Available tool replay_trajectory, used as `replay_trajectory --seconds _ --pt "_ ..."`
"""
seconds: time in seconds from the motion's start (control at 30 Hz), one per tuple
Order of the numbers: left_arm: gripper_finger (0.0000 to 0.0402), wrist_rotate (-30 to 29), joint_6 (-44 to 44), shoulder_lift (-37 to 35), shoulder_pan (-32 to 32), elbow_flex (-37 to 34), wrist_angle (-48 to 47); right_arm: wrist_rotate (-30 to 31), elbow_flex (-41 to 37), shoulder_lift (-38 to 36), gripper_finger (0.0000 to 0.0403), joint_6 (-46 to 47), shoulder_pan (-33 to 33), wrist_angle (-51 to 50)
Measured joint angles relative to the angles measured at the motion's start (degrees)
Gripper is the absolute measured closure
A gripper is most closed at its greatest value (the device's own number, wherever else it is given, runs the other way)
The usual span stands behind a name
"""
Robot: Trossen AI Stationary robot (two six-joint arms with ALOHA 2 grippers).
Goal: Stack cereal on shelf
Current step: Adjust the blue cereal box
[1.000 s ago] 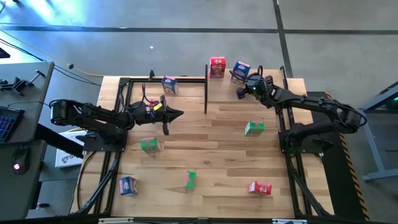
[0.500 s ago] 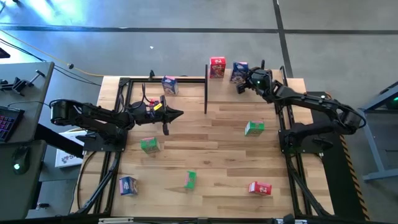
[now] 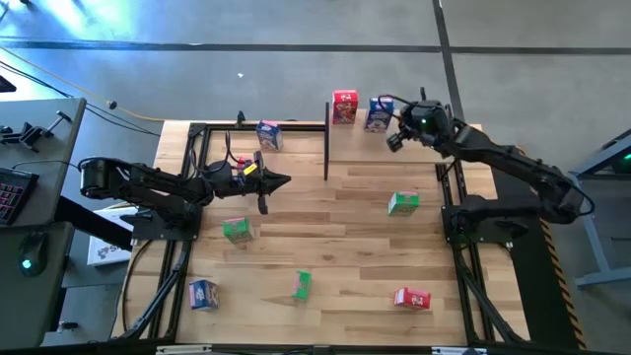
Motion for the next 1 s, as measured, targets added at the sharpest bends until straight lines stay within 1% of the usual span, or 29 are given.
replay_trajectory --seconds 0.1,0.17,0.27,0.33,0.4,0.53,0.63,0.73,1.0 --pt "0.0401 0.0 0.0 0.0 0.0 0.0 -0.1 -6.3 -0.8 -1.1 0.0403 0.9 0.0 -1.3" --pt "0.0401 0.0 0.0 0.0 0.0 0.0 -0.1 -8.8 -2.1 -0.9 0.0403 1.5 0.0 -0.4" --pt "0.0401 0.0 0.0 0.0 0.0 0.0 -0.1 -10.1 -4.3 1.0 0.0403 1.2 0.7 3.6" --pt "0.0401 0.0 0.0 0.0 0.0 0.0 -0.1 -10.3 -5.5 2.5 0.0403 -0.9 1.3 6.3" --pt "0.0401 0.0 -0.1 0.0 0.0 0.0 -0.1 -9.9 -5.8 4.3 0.0403 -3.3 1.9 7.9" --pt "0.0401 0.0 -0.4 0.0 0.0 0.0 -0.1 -3.9 -5.9 7.5 0.0403 -6.2 2.6 10.9" --pt "0.0401 0.0 -0.4 0.0 0.0 0.0 -0.1 -1.1 -5.9 9.3 0.0403 -7.3 2.7 12.8" --pt "0.0401 0.0 -0.4 0.0 0.0 0.0 -0.1 -0.2 -5.9 10.9 0.0403 -7.6 2.7 14.6" --pt "0.0401 0.0 0.0 0.0 0.0 0.0 -0.1 -0.1 -5.9 14.7 0.0403 -7.6 2.7 19.3"
